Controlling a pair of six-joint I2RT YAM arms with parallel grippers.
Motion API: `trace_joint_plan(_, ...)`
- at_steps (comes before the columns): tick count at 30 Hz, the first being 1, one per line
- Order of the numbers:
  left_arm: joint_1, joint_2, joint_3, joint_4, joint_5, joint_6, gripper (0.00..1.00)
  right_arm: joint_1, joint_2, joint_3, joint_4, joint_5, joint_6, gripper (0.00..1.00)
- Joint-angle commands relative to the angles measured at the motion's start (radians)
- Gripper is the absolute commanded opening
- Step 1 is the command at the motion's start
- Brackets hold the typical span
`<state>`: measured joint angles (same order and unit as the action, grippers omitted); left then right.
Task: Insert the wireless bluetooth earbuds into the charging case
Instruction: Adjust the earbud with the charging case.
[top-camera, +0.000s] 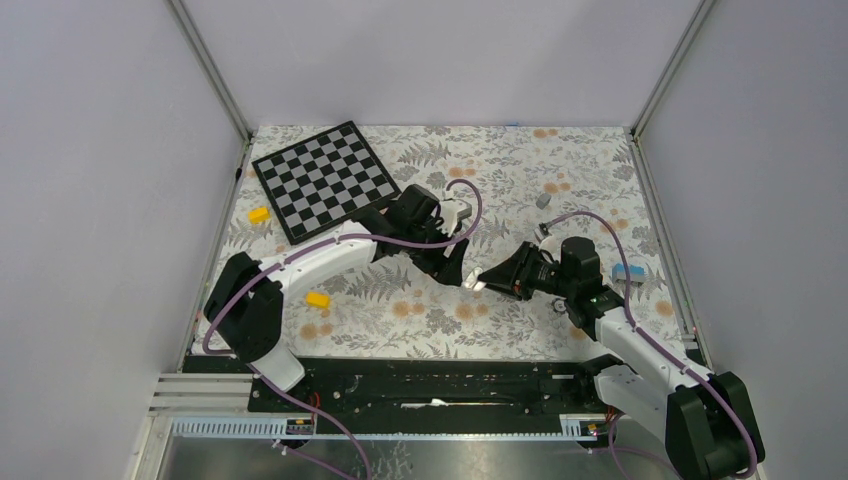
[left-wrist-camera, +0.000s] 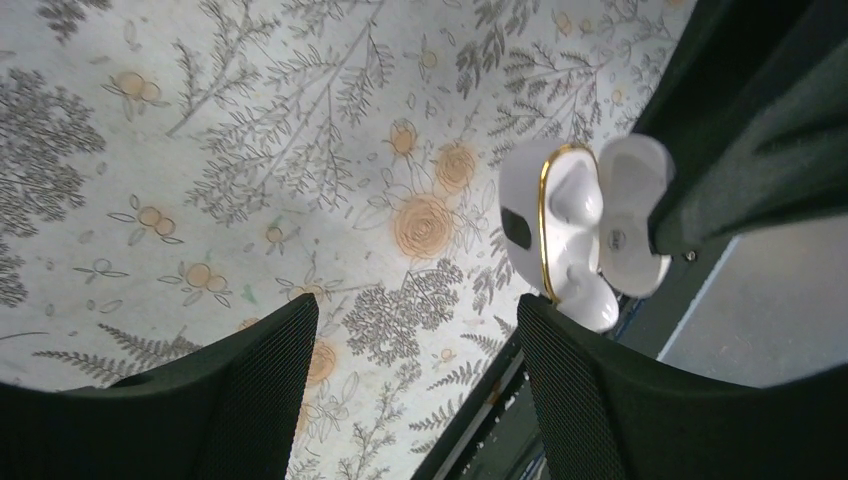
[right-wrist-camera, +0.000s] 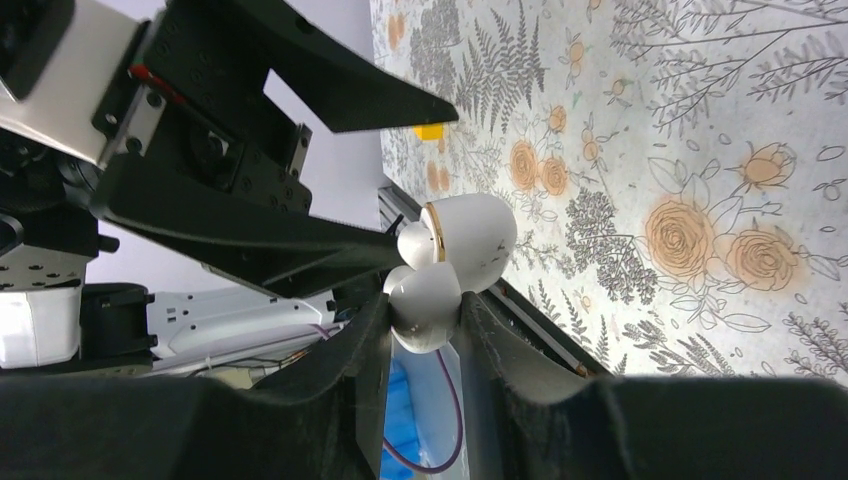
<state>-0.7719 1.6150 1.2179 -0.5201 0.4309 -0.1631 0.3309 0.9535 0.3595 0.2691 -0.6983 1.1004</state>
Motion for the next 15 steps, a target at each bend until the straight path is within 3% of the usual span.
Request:
trace_joint_plan(1, 0.002, -0.003, 0.047, 0.082, -0.048, 0.011, 0.75, 0.008, -0.015, 0.029, 0.018, -0.056, -0.004, 0.0)
trace_joint_plan(8, 0.002, -0.019, 0.044, 0.093, -0.022, 0.001, 0.75, 0.009, -0.023, 0.025, 0.014, -0.053, -0.002, 0.0)
trace_joint_plan(15, 0.01, -0.084, 0.031, 0.062, -0.171, -0.053, 0.75, 0.008, -0.025, 0.02, 0.011, -0.046, -0.002, 0.0)
